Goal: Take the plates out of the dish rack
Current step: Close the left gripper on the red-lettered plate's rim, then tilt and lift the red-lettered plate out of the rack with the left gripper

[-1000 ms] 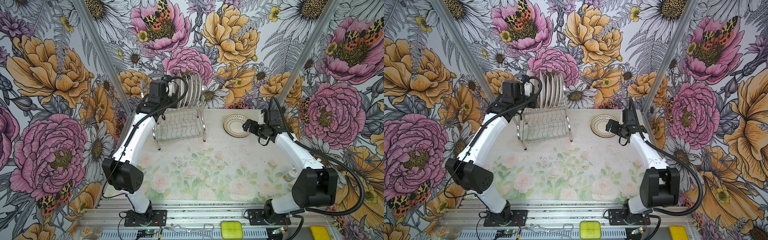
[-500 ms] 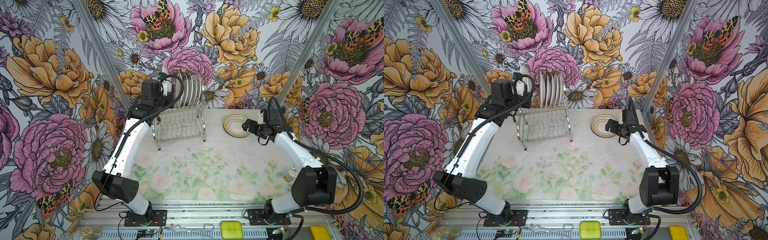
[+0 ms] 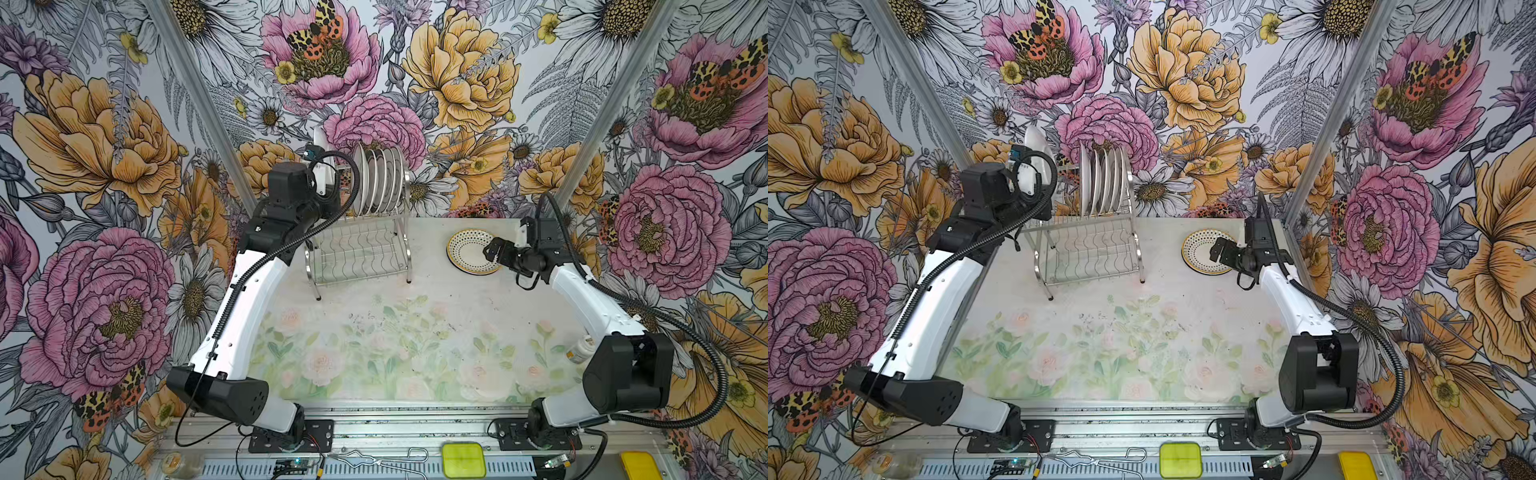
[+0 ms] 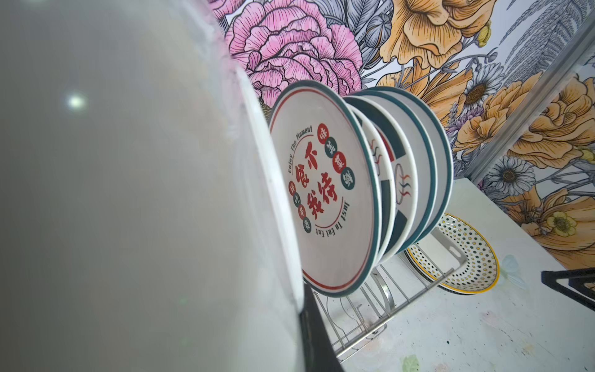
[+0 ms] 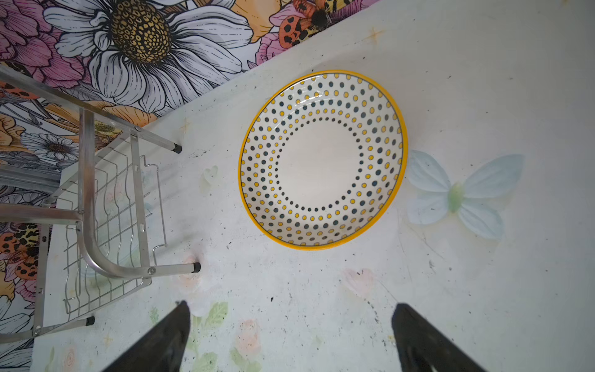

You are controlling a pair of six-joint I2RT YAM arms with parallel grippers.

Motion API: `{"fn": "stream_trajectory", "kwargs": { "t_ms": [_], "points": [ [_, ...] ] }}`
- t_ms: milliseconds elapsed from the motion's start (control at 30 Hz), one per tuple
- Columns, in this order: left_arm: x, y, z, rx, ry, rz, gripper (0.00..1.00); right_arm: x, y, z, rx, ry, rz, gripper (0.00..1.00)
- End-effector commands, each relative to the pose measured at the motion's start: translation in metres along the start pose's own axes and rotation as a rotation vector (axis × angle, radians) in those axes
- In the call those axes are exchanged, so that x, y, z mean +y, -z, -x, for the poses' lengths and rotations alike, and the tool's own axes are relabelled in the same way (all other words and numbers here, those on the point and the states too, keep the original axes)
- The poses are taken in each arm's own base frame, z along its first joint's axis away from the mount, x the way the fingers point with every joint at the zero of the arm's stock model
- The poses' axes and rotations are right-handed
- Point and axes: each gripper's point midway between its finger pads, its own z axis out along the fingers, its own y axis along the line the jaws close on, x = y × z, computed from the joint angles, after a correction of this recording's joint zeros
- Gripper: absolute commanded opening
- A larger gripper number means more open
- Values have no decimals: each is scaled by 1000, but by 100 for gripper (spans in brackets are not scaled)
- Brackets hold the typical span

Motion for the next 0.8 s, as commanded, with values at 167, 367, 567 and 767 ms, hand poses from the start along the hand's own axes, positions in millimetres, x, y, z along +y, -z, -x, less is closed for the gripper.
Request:
{"fn": "stream_trajectory", "kwargs": {
  "t_ms": [167, 367, 567, 767],
  "points": [
    [6, 61, 35, -157, -19, 37, 0, 15, 25, 15, -76, 20, 49, 99],
    [-7, 88, 35, -184, -36, 9, 0, 15, 39, 8, -95, 17, 55, 99],
    [-43, 113, 25, -189, -90, -63, 0, 16, 53, 0, -111, 1, 69, 99],
    [-87, 133, 1, -163, -166, -122, 0, 8, 65, -10, -137, -34, 45, 99]
  ]
}}
